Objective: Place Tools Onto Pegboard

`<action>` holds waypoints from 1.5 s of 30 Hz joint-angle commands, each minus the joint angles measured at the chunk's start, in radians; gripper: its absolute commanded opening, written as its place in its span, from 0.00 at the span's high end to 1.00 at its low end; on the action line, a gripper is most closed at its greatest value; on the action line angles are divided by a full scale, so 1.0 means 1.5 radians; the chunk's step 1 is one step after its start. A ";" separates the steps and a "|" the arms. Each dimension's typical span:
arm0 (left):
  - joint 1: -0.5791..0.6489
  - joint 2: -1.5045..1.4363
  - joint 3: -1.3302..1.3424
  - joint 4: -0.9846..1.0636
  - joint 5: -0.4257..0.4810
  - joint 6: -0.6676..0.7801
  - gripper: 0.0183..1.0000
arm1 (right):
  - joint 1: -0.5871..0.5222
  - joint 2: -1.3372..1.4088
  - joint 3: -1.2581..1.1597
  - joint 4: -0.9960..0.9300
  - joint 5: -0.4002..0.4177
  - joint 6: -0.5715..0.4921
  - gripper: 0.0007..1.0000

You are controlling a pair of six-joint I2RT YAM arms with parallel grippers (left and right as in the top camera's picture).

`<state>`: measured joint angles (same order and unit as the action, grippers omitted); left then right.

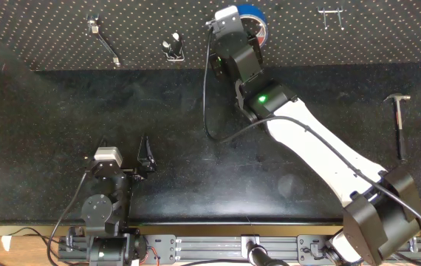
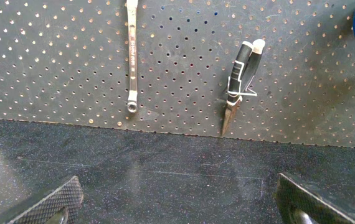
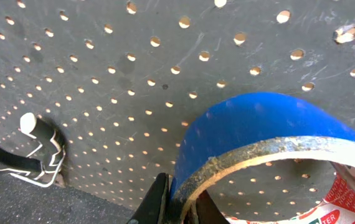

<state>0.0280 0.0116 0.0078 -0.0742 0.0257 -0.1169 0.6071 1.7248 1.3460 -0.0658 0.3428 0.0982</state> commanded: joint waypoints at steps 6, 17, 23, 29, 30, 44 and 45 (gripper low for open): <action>-0.002 -0.005 -0.002 -0.005 -0.009 -0.004 0.00 | -0.006 0.018 0.006 0.013 -0.002 -0.007 0.92; -0.002 -0.005 -0.002 -0.005 -0.009 -0.004 0.00 | -0.006 0.039 0.006 0.035 -0.002 -0.007 0.92; -0.002 -0.005 -0.002 -0.005 -0.009 -0.004 0.00 | -0.005 0.039 0.006 0.035 -0.002 -0.007 0.92; -0.002 -0.005 -0.002 -0.005 -0.009 -0.004 0.00 | -0.006 0.045 0.005 0.040 -0.002 -0.007 0.92; -0.002 -0.005 -0.002 -0.005 -0.009 -0.004 0.00 | -0.006 0.047 0.005 0.041 -0.002 -0.007 0.92; -0.002 -0.005 -0.002 -0.005 -0.009 -0.004 0.00 | -0.005 0.047 0.006 0.040 -0.014 -0.006 0.83; -0.002 -0.005 -0.002 -0.005 -0.009 -0.004 0.00 | -0.005 0.047 0.005 0.040 -0.014 -0.006 0.74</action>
<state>0.0280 0.0116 0.0078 -0.0742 0.0257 -0.1169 0.5964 1.7897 1.3460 -0.0074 0.3531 0.0956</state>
